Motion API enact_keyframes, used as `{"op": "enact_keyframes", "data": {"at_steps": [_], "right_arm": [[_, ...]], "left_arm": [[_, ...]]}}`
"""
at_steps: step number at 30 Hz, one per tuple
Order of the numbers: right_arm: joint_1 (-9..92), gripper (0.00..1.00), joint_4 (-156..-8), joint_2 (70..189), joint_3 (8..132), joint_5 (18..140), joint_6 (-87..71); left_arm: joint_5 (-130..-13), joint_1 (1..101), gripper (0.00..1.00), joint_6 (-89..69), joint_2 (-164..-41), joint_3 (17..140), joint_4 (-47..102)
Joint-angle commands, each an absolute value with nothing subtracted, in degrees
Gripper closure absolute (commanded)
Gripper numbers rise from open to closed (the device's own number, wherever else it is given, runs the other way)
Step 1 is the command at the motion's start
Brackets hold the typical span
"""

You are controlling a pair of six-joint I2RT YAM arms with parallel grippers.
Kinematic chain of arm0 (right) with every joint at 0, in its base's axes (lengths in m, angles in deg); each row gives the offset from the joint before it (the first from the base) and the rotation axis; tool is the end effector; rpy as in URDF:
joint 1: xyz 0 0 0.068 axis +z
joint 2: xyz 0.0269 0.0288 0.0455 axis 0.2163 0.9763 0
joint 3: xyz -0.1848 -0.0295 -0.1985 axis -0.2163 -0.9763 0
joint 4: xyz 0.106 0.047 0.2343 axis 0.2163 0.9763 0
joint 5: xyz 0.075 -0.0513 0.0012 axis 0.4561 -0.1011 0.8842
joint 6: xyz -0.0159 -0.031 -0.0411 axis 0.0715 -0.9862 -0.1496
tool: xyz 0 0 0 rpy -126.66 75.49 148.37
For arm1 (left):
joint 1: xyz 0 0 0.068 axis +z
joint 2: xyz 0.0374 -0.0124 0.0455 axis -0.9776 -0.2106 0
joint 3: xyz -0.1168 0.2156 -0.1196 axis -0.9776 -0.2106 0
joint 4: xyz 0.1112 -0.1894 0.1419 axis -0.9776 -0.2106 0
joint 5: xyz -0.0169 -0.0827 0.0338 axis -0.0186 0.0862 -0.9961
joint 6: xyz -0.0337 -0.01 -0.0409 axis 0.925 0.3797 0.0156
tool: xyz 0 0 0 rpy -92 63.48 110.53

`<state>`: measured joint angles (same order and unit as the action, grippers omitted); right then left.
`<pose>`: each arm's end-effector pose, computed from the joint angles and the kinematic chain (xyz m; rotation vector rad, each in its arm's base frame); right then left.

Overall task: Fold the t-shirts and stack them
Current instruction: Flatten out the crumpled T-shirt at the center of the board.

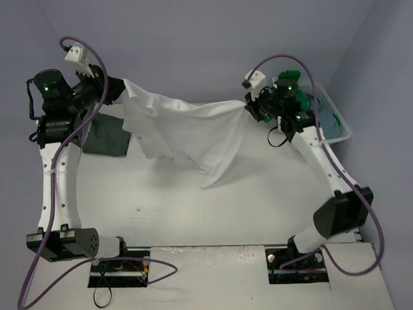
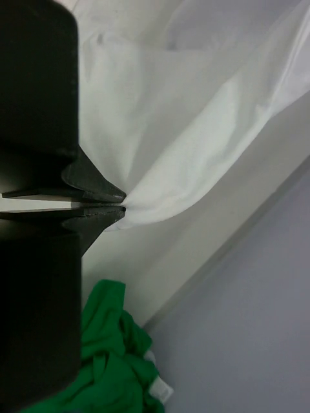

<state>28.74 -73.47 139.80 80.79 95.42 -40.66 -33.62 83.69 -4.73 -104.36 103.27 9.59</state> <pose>0.3582 0.1196 0.3934 -0.9115 1.5418 0.2595 0.2734 0.0022 0.5150 0.3560 1.5377 -0.7559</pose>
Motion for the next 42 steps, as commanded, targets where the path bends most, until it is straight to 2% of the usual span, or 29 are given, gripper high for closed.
{"op": "enact_keyframes", "data": {"at_steps": [1,7,12,16,20,23,29,37,38,42], "right_arm": [[29.28,1.00,-69.12,133.23,84.40,94.88,-42.55],[29.19,1.00,-66.04,123.92,84.49,95.85,-42.28],[29.19,1.00,-65.59,115.22,83.35,92.69,-43.86],[29.19,1.00,-66.03,108.54,82.04,89.17,-45.36],[26.74,1.00,-67.17,101.07,79.49,88.28,-45.62],[25.59,1.00,-67.00,98.51,78.61,88.37,-44.75],[24.71,1.00,-66.38,95.96,76.76,91.36,-41.58],[24.80,1.00,-67.17,97.71,68.77,91.10,-44.56],[24.80,1.00,-70.13,101.37,63.11,89.53,-46.31],[24.71,1.00,-72.96,106.23,59.46,88.73,-47.99]], "left_arm": [[-28.92,85.14,1.00,-2.81,-100.76,105.94,12.44],[-22.41,85.32,1.00,1.32,-98.56,109.89,12.26],[-18.63,85.40,1.00,-3.23,-94.44,115.08,7.26],[-21.17,85.40,1.00,-10.34,-88.48,116.58,1.55],[-27.49,85.32,1.00,-15.54,-80.32,112.99,2.94],[-31.28,85.40,1.00,-18.27,-74.23,109.12,4.00],[-32.51,85.32,1.00,-25.90,-67.90,107.88,-6.26],[-35.05,85.23,1.00,-27.50,-70.43,98.50,-3.32],[-36.54,85.31,1.00,-27.33,-76.79,92.04,3.93],[-36.56,85.23,1.00,-27.50,-83.95,88.99,9.08]]}}
